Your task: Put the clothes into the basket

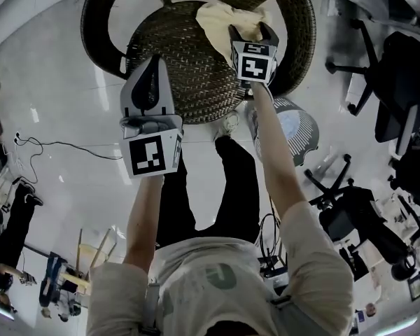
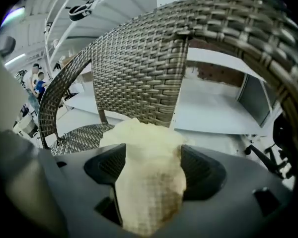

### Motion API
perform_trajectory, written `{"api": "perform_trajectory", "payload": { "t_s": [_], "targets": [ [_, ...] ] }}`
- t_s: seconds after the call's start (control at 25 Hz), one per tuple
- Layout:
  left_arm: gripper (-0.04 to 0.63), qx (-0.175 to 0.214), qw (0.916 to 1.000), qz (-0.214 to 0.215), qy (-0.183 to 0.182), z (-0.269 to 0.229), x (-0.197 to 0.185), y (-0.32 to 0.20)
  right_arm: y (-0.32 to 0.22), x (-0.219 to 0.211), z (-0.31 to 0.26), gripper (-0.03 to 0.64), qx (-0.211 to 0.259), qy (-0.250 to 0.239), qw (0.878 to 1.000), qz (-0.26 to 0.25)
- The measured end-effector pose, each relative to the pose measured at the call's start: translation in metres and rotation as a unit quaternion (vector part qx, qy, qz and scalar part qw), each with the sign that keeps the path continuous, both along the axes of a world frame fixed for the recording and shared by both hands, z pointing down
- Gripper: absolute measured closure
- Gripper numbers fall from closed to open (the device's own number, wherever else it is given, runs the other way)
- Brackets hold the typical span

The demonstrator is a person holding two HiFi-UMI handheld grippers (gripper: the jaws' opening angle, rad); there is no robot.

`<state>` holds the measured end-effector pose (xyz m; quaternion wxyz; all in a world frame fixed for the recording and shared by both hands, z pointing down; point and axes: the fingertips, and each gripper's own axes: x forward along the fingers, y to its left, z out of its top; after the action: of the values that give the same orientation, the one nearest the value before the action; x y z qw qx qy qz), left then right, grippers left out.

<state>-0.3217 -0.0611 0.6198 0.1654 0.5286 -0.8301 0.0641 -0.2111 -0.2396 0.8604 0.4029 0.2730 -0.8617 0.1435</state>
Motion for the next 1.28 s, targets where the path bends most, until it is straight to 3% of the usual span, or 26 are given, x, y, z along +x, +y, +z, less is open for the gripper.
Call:
{"api": "perform_trajectory", "payload": {
  "t_s": [0.48, 0.52, 0.6, 0.64, 0.88, 1.08, 1.28],
  "targets": [
    [0.577, -0.011, 0.9998, 0.006, 0.012, 0.022, 0.002, 0.009, 0.003, -0.006, 0.042, 0.295, -0.007, 0.047, 0.999, -0.022],
    [0.578, -0.012, 0.9998, 0.005, 0.012, 0.022, 0.001, 0.011, 0.003, -0.005, 0.043, 0.323, -0.01, 0.058, 0.998, -0.024],
    [0.578, -0.018, 0.9998, 0.006, 0.009, 0.022, -0.002, 0.019, 0.005, -0.004, 0.042, 0.478, -0.016, 0.076, 0.997, -0.027],
    [0.578, -0.02, 0.9998, 0.007, 0.007, 0.021, -0.003, 0.023, 0.006, -0.006, 0.04, 0.52, -0.016, 0.081, 0.996, -0.029],
    [0.578, -0.007, 0.9998, 0.017, 0.007, 0.003, -0.002, 0.022, 0.011, 0.0, 0.027, 0.551, -0.009, 0.081, 0.997, -0.019],
    [0.578, 0.004, 0.9998, 0.004, 0.02, -0.018, -0.007, 0.022, 0.01, 0.007, -0.023, 0.554, 0.015, 0.052, 0.998, 0.017],
    [0.577, 0.029, 0.9993, 0.016, 0.017, -0.06, -0.006, 0.009, 0.004, -0.009, -0.132, 0.555, 0.053, -0.015, 0.998, 0.031]
  ]
}}
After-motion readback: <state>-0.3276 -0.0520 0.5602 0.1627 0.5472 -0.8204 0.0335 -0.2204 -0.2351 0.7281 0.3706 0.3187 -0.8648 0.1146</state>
